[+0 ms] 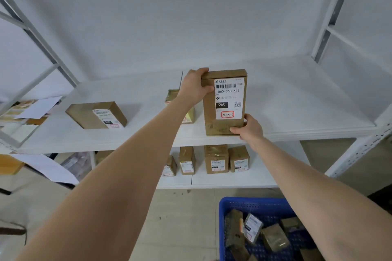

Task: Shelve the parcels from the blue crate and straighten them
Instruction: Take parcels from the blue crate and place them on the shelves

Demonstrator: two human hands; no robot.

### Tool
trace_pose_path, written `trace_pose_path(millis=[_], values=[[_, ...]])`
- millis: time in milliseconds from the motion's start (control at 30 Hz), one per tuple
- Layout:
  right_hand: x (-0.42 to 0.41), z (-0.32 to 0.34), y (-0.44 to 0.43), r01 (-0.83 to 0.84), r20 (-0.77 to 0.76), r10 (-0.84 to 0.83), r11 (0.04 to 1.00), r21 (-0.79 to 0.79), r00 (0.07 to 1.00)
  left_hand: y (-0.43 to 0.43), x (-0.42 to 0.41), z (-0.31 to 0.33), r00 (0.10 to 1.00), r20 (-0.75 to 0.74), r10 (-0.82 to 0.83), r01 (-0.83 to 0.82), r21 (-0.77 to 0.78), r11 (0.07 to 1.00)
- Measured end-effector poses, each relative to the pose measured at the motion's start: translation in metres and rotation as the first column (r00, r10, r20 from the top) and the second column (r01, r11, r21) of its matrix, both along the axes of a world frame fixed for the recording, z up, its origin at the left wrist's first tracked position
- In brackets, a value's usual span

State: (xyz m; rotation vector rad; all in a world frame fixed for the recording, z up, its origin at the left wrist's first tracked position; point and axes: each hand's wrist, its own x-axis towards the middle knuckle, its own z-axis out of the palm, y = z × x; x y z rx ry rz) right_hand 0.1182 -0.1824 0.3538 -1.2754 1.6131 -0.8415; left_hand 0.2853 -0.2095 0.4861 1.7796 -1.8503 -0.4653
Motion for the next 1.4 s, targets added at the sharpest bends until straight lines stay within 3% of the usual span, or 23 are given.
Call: trace_pose_path(millis=[300,667,767,900,1000,1100,1200,1300,1400], values=[[0.022,-0.032,-0.038,0.054,-0.179,-0.048,0.998,0.028,0.983,-0.038,0.019,-0.033,0.997,-0.019,-0.072,0.073,0.059,0.996],[0.024,-0.041,-0.045,0.050,-0.214,-0.042,0.998,0.035,0.976,-0.040,0.028,-0.041,0.993,-0.056,-0.105,0.110,0.084,0.990],[0.025,-0.034,-0.044,0.033,-0.217,-0.018,0.997,0.066,0.976,-0.035,0.028,-0.043,0.992,0.016,-0.124,0.123,0.061,0.991],[0.017,-0.009,-0.038,0.055,-0.261,-0.042,0.998,0.042,0.964,-0.027,0.020,-0.045,0.950,0.295,-0.099,0.103,0.003,0.995],[0.004,0.026,-0.032,0.015,-0.464,-0.107,0.980,-0.197,0.879,-0.017,0.011,-0.044,0.893,0.447,-0.049,0.062,-0.014,0.998],[0.000,0.062,-0.030,-0.182,-0.654,-0.100,0.919,-0.350,0.750,-0.009,0.002,-0.041,0.859,0.512,-0.016,0.025,-0.012,1.000],[0.009,0.083,-0.030,-0.385,-0.788,-0.033,0.860,-0.336,0.614,-0.006,-0.004,-0.039,0.836,0.548,0.013,0.001,-0.025,1.000],[0.019,0.081,-0.034,-0.471,-0.866,-0.002,0.839,-0.274,0.501,-0.008,-0.008,-0.041,0.818,0.575,0.020,0.016,-0.058,0.998],[0.023,0.077,-0.035,-0.468,-0.878,0.023,0.853,-0.233,0.479,-0.007,-0.009,-0.042,0.806,0.592,0.010,0.037,-0.067,0.997]])
